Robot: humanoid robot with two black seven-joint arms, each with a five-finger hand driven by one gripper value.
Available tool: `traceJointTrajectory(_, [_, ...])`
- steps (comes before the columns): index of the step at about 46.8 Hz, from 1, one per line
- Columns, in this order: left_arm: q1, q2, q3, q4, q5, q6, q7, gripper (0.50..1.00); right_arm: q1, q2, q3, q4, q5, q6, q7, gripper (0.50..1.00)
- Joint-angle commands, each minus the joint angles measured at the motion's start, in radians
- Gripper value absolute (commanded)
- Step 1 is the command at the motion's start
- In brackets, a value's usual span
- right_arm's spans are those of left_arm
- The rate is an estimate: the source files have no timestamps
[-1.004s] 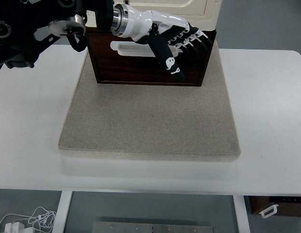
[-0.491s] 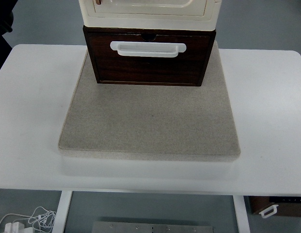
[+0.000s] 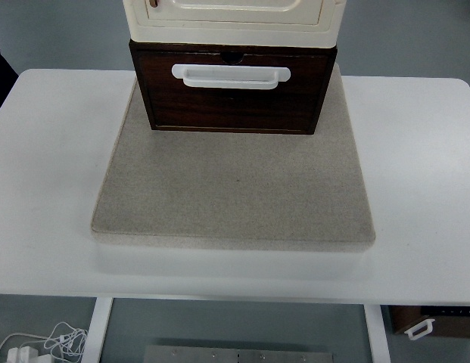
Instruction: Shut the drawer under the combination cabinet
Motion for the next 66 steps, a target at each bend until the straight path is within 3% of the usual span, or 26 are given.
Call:
traceJointTrajectory(1, [0.0,0.0,-0.047,0.061,-0.002,0.025,0.0,0.996,0.0,0.0,0.001,-0.001,0.0,0.0,0.0,0.952])
traceJointTrajectory(7, [-0.002,0.0,-0.103,0.162,-0.026,0.037,0.003,0.996,0.0,0.0,0.001,0.001,0.0,0.0,0.0,0.952])
traceJointTrajectory(22, [0.015,0.008,-0.093,0.412,-0.144,0.099,0.016,0.996,0.0,0.0,0.001,0.001,0.0,0.0,0.0,0.952])
traceJointTrajectory(28, [0.05,-0.002,-0.096,0.509,-0.182,0.094,0.017,0.996,0.0,0.0,0.001,0.001,-0.001,0.0,0.0,0.952])
traceJointTrajectory(52, [0.263,-0.045,-0.094,0.518,-0.443,0.008,0.042,0.996,0.0,0.0,0.001,0.001,0.0,0.0,0.0,0.952])
traceJointTrajectory(66, [0.366,-0.081,-0.096,0.516,-0.514,-0.095,0.042,0.999,0.0,0.0,0.001,-0.001,-0.001,0.0,0.0,0.952])
